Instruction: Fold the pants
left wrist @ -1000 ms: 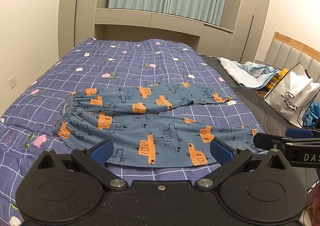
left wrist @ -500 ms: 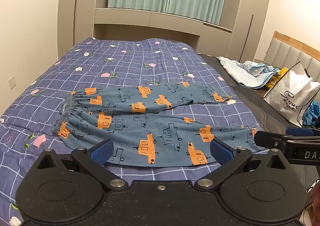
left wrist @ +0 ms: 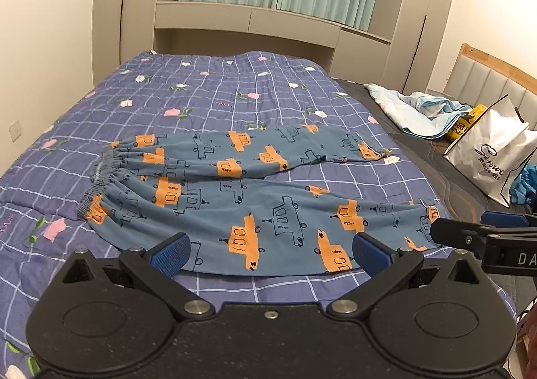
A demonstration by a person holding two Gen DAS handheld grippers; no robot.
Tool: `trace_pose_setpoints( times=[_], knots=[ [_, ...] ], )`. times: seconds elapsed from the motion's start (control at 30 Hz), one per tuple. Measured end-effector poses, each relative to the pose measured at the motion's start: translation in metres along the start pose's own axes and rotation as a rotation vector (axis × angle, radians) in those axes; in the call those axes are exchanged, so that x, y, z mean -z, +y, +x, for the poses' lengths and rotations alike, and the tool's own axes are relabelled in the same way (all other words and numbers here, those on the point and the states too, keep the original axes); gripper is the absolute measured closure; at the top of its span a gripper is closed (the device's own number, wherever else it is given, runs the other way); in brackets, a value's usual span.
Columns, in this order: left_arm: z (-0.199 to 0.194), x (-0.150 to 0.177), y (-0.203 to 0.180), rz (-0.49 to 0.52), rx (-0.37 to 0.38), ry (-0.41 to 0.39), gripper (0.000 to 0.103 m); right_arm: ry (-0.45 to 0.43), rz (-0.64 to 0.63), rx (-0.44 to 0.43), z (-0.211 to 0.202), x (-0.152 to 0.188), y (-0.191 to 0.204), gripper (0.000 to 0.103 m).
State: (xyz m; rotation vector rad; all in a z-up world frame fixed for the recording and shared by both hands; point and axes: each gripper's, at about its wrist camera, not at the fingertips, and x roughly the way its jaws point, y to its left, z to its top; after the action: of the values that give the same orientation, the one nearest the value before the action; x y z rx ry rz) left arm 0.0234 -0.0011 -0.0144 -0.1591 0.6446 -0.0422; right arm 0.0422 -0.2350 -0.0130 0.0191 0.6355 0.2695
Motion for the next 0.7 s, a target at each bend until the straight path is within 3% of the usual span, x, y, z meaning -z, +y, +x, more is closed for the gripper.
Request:
trace_pose_setpoints(
  times=[0.17,0.33,0.53,0.7],
  knots=[
    [0.033,-0.007,0.002,0.002,0.015,-0.001,0.0,0.002,-0.007,-0.001,0.02,0.0,-0.015,0.0],
    [0.096,-0.032,0.001,0.018,0.053,-0.002,0.0,0.04,0.005,-0.043,0.068,-0.015,-0.047,0.0],
    [0.214,-0.097,-0.001,0.074,0.163,0.002,0.001,0.054,-0.045,-0.081,0.166,-0.071,-0.097,0.0],
    [0.292,-0.151,-0.002,0.13,0.178,0.027,0.006,0.116,-0.055,-0.101,0.248,-0.133,-0.14,0.003]
  ],
)
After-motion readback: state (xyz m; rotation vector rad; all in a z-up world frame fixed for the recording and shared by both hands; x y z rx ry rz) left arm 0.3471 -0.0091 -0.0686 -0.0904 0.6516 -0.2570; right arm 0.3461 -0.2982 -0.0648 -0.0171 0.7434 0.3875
